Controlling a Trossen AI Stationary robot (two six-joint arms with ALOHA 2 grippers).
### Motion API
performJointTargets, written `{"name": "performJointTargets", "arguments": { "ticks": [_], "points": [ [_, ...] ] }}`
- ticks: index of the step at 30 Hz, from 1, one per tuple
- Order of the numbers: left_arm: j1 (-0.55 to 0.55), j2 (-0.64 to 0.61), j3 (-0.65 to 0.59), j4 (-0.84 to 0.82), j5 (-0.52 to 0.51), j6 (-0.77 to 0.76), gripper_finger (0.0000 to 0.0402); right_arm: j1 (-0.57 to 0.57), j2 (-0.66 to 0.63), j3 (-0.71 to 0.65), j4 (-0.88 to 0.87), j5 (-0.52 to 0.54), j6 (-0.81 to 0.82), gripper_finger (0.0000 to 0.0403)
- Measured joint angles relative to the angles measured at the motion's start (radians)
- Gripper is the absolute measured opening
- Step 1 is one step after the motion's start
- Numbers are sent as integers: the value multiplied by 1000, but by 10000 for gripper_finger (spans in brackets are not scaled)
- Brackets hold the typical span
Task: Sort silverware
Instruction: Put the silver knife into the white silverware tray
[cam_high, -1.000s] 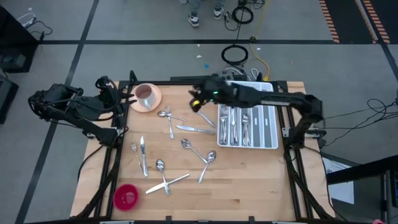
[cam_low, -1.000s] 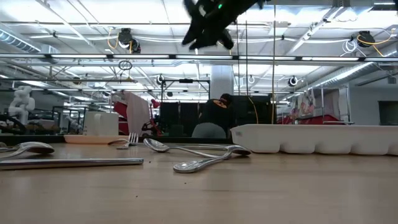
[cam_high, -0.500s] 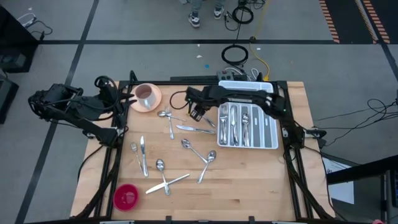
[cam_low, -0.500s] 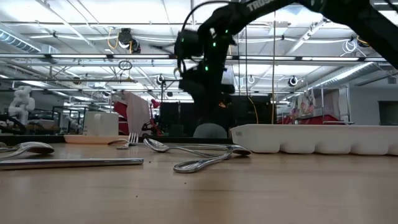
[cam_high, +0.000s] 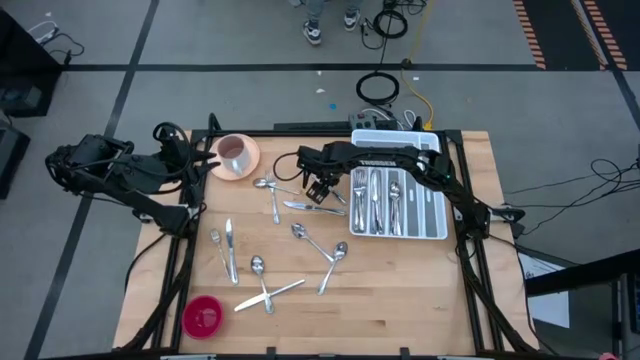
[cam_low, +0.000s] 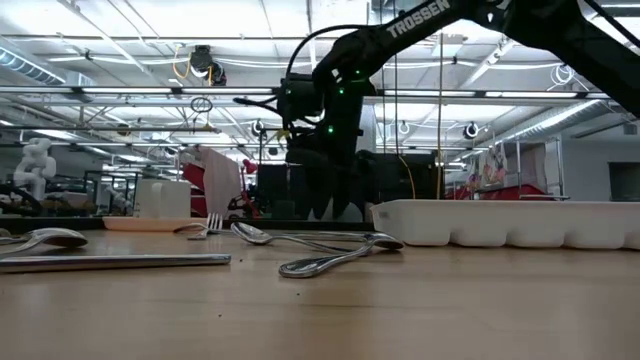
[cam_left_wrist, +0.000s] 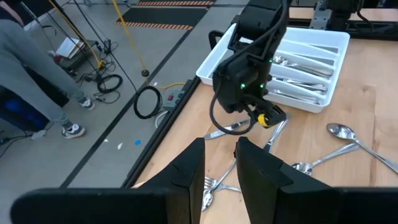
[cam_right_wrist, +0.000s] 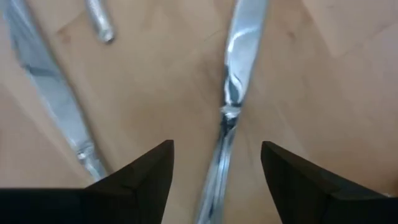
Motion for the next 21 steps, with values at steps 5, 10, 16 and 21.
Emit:
{"name": "performJointTargets", "arguments": {
  "ticks": [5,10,16,21],
  "points": [
    [0,0,0,0,0,1,96,-30,0,0,0,-15,-7,227],
    [0,0,0,0,0,1,96,-50,10,-18,-14,-89,-21,212],
    [0,0,0,-1,-1,8,96,-41,13,-53,1,-104,-29,210],
    [0,0,0,-1,-6,26,96,-34,52,-54,-32,-102,-34,201]
  ]
}}
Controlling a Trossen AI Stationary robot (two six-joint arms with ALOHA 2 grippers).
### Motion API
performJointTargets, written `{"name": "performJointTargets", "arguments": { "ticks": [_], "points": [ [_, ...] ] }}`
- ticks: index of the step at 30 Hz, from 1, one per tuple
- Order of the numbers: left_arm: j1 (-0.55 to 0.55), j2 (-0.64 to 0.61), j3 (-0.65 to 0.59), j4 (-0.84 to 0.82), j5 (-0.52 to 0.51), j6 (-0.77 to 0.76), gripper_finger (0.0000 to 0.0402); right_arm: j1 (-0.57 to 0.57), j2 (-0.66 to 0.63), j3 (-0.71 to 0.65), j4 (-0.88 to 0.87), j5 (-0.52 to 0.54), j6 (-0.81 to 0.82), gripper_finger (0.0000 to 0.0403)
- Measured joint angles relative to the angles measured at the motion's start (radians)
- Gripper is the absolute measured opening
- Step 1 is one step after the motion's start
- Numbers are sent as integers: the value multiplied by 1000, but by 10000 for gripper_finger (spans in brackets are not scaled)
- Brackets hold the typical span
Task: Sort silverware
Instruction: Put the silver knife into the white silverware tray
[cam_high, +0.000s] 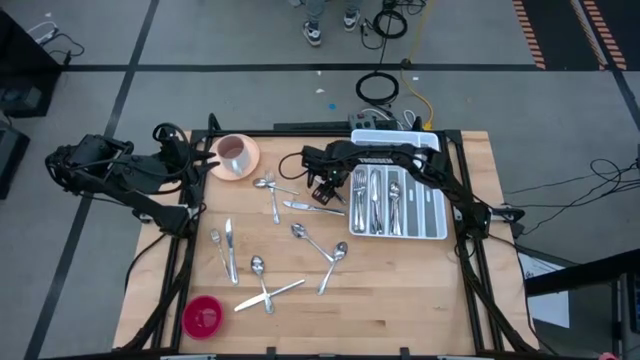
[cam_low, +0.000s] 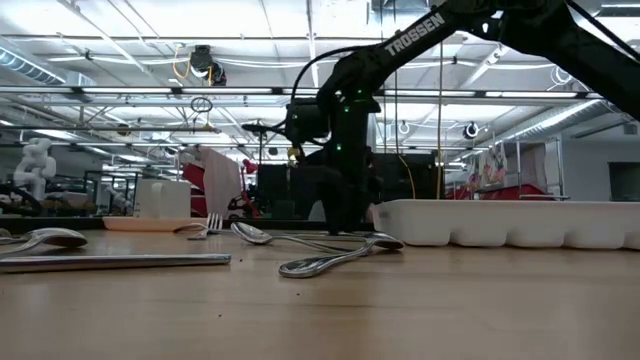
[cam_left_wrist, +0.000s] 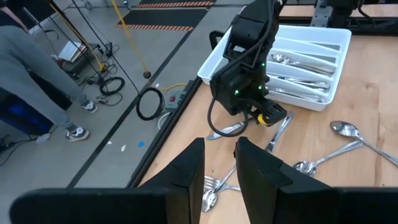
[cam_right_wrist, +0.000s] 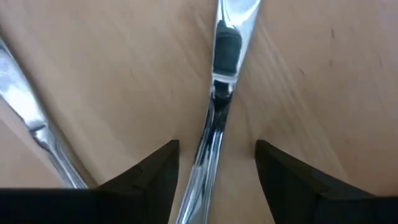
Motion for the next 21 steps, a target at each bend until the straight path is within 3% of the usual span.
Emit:
{"name": "performJointTargets", "arguments": {
  "ticks": [5,12,21],
  "points": [
    [0,0,0,0,-4,4,96,23,42,5,-27,-7,-31,157],
    [0,0,0,0,-6,8,96,43,50,6,-34,-15,-74,19],
    [0,0,0,-18,-6,7,96,45,61,75,-99,-23,-51,3]
  ]
}}
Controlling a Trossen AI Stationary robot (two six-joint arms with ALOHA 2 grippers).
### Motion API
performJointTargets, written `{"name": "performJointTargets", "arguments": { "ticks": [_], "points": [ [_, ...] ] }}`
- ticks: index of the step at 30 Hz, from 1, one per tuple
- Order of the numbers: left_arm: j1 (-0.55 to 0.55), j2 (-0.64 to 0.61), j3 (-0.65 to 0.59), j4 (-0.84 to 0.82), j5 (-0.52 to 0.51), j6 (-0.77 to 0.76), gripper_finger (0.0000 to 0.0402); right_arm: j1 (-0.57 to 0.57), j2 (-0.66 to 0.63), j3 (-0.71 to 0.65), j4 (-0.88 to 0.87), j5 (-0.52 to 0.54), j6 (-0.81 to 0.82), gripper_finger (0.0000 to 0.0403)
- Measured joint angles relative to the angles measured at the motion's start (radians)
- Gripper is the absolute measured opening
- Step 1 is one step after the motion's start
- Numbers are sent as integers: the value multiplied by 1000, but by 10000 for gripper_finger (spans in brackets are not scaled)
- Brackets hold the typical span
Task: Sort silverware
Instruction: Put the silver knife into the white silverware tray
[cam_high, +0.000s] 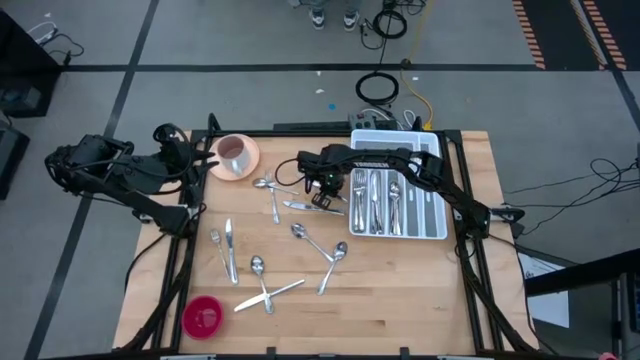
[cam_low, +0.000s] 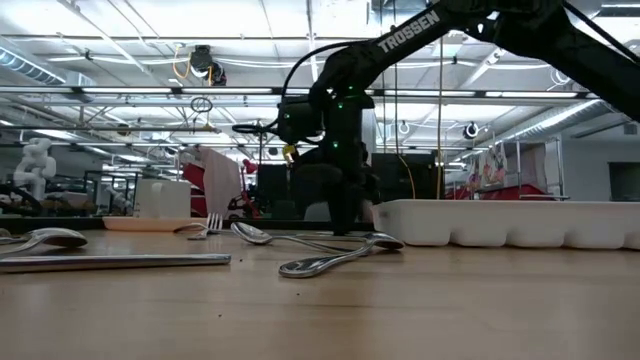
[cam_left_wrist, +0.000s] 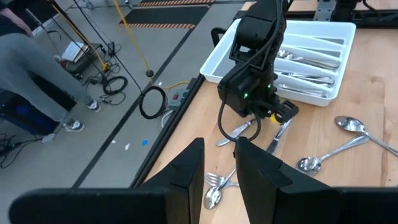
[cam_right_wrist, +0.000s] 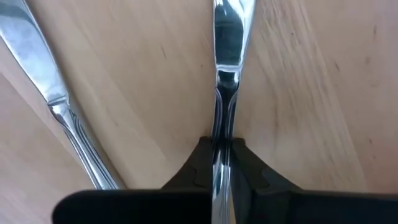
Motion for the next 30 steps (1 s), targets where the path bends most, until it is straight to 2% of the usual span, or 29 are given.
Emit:
{"name": "performJointTargets", "arguments": {
  "ticks": [10,16,28,30],
  "points": [
    [0,0,0,-1,0,0,96,-1,13,207,-84,-42,61,0],
    [0,0,0,-4,0,2,96,2,13,259,-92,-21,106,0],
    [0,0,0,-56,0,0,96,-6,10,450,-285,-9,171,0],
    [0,0,0,-56,0,1,96,-8,-19,440,-275,-13,179,0]
  ]
}}
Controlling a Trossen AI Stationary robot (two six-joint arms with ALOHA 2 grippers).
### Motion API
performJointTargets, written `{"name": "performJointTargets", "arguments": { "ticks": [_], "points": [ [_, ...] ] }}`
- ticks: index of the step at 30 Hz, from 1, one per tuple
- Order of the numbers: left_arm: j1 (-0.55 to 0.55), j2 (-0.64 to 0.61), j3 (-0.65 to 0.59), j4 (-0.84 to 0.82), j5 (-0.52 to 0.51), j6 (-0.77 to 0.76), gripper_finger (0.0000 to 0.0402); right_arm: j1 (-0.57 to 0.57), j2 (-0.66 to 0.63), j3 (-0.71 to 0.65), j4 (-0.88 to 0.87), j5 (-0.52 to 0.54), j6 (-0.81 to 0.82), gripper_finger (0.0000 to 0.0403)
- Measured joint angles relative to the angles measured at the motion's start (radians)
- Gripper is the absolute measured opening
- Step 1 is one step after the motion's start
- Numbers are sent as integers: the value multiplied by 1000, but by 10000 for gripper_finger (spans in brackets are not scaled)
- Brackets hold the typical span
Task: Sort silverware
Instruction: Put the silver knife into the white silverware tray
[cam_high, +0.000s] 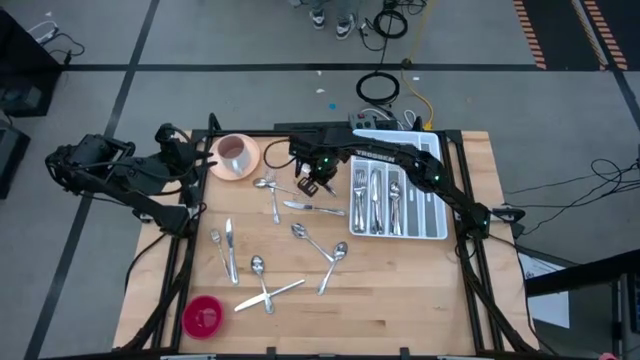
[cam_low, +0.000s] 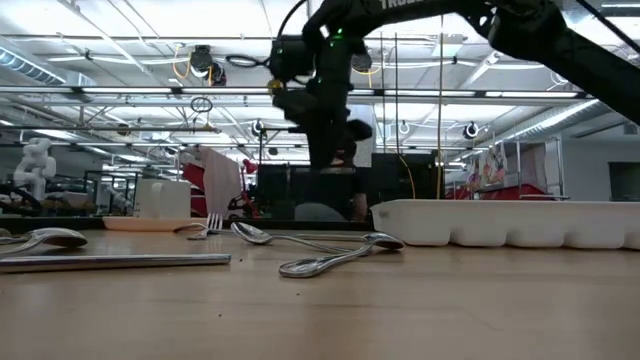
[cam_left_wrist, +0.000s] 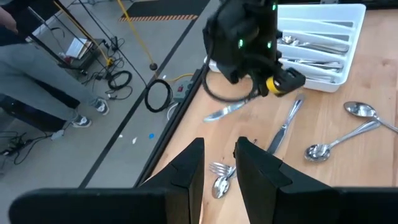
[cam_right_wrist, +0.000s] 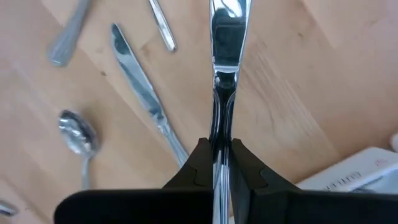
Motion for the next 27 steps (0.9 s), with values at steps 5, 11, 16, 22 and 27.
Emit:
{"name": "performJointTargets", "arguments": {
  "ticks": [5,11,16,22,27],
  "points": [
    [0,0,0,0,0,1,96,-7,-76,0,-9,-4,27,0],
    [0,0,0,-1,0,2,96,-20,-195,0,-11,11,84,0],
    [0,0,0,-1,0,2,96,-32,-290,0,-29,87,139,0],
    [0,0,0,-1,0,2,96,-38,-406,0,-81,170,195,0],
    [0,0,0,0,0,0,96,-37,-486,0,-139,240,240,0]
  ]
}}
